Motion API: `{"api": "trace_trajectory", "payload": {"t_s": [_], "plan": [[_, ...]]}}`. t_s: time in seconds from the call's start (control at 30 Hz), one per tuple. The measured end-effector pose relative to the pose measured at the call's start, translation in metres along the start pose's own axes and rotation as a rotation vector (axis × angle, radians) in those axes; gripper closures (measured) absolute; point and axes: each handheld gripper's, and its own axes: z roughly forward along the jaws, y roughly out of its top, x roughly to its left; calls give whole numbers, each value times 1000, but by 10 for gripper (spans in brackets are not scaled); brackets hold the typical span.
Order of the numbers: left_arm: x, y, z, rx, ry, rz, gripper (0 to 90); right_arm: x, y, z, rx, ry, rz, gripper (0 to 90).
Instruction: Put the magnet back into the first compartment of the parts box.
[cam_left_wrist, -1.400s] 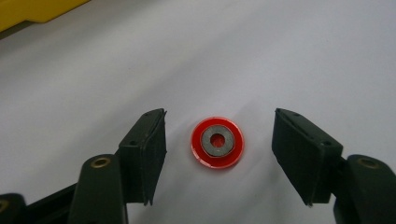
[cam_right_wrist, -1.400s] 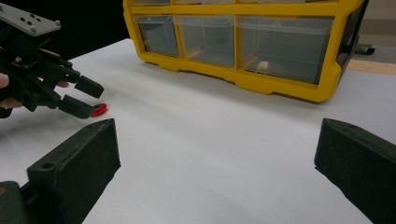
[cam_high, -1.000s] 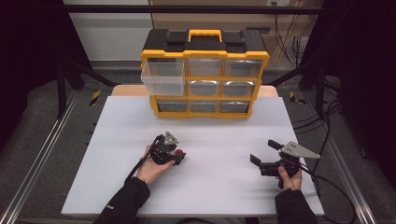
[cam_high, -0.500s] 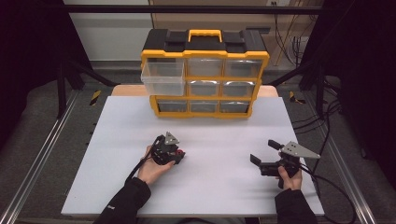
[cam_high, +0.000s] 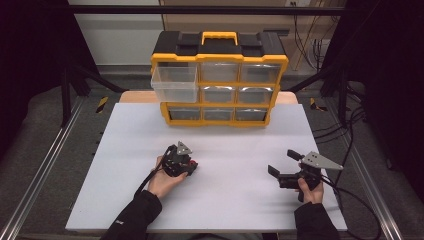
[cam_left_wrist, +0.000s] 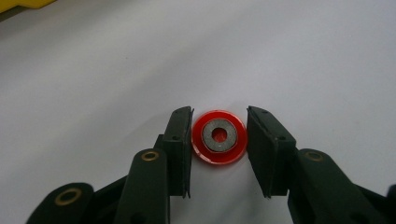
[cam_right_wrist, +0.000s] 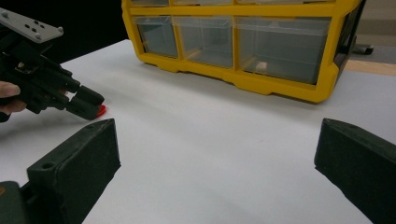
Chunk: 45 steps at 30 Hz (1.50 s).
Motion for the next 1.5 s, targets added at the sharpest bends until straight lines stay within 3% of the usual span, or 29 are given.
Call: {"api": "trace_trajectory", "payload": {"t_s": [0.67,1.5], "plan": [[2,1,-2,-7,-23,-13,621,0,0,0,-2,0,-3,4],[5,7,-26,-80,-32,-24,623,0,0,0,0,3,0,4]]}}
